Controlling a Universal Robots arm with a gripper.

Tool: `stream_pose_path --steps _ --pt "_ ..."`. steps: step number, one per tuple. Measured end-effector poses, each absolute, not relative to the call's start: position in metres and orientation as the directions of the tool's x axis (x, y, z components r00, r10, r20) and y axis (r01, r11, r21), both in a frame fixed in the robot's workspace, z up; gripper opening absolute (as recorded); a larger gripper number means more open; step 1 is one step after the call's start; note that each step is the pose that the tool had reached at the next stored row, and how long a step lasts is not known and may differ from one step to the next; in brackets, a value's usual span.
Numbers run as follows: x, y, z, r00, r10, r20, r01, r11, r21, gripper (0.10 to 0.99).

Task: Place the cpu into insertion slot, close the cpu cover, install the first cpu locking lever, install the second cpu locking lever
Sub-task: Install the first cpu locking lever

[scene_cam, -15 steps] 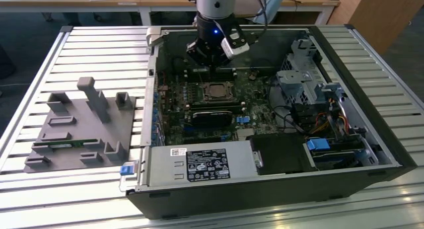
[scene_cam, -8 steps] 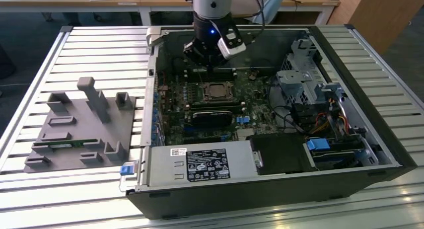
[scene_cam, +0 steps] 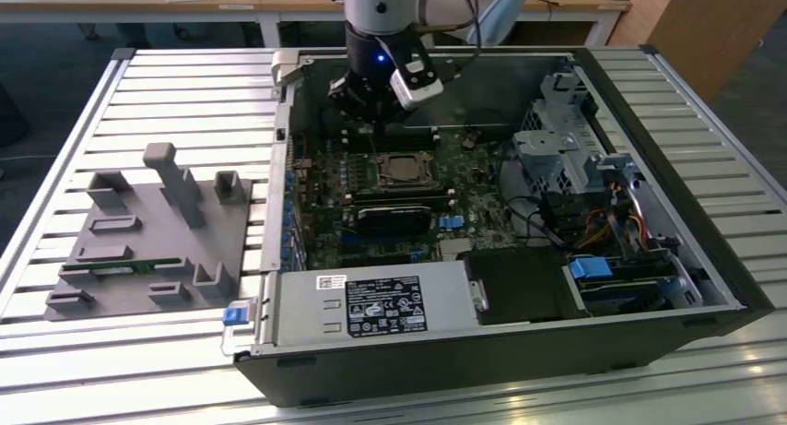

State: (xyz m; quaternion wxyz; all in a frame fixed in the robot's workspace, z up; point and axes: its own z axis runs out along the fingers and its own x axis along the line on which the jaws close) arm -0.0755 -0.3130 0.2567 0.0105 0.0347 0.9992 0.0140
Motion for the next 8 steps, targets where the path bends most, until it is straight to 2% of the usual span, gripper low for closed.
stream_pose_path --steps 8 --pt "-0.094 -0.313 0.258 -0.997 0.068 -0.023 0.067 0.997 0.031 0.106"
